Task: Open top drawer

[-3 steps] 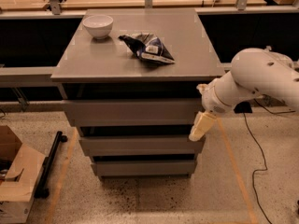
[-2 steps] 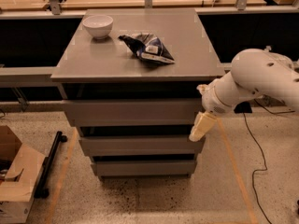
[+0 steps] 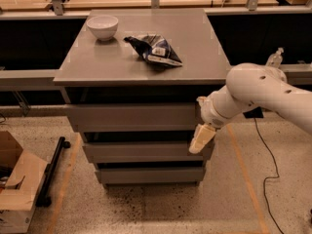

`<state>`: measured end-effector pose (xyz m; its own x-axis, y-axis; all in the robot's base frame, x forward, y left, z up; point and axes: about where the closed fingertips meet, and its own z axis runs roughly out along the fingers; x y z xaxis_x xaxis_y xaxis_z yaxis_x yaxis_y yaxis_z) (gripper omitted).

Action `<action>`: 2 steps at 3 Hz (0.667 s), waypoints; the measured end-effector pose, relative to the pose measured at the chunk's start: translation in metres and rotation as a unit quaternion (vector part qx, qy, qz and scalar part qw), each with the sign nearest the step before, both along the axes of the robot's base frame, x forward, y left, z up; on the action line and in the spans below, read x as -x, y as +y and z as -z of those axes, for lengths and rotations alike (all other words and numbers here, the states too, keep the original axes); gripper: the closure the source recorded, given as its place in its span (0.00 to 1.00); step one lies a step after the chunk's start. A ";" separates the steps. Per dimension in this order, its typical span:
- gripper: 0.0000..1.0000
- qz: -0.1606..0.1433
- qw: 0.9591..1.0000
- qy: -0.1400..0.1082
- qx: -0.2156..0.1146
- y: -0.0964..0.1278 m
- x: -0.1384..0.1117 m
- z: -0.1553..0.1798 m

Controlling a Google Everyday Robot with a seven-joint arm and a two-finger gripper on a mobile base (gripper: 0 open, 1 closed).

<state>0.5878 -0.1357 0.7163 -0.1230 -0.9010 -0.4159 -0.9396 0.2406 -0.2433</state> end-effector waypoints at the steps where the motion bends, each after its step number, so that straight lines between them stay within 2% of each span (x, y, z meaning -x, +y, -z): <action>1: 0.00 -0.003 1.000 -0.018 -0.009 0.005 -0.027 0.013; 2: 0.00 -0.009 0.999 -0.031 -0.016 0.008 -0.058 0.021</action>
Offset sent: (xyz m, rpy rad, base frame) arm 0.1025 0.0063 -0.0252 0.0549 -0.1103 0.0291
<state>0.6455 -0.1282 0.6948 -0.0796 -0.8886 -0.4518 -0.9272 0.2325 -0.2938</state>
